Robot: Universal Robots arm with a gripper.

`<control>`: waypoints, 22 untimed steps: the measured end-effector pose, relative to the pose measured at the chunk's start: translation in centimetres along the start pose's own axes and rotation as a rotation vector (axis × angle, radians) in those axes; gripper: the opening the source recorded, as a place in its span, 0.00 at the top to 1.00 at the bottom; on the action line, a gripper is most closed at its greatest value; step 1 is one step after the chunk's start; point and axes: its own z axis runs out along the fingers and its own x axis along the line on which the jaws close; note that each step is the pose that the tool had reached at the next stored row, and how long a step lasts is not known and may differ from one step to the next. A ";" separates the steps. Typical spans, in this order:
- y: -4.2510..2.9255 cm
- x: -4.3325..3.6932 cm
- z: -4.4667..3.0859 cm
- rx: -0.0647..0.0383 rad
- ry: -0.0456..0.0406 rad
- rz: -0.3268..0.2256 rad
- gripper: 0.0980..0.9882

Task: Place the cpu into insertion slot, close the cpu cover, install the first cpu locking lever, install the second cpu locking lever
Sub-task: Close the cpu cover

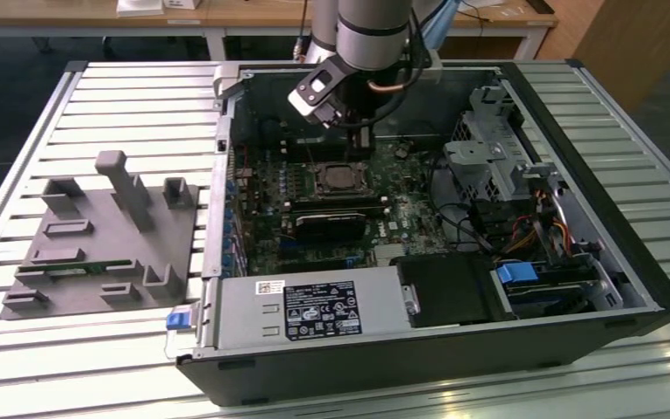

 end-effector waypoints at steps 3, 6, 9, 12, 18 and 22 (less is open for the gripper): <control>-0.34 -0.10 0.30 -0.001 0.0003 0.000 0.99; -0.76 -0.23 0.56 -0.002 0.0032 0.000 0.99; -1.18 -0.29 0.72 -0.004 0.0050 0.000 0.99; -1.28 -0.30 0.76 -0.005 0.0051 0.000 0.99; -1.30 -0.30 0.77 -0.003 0.0054 -0.030 0.99; -1.30 -0.30 0.78 0.001 0.0061 -0.103 0.99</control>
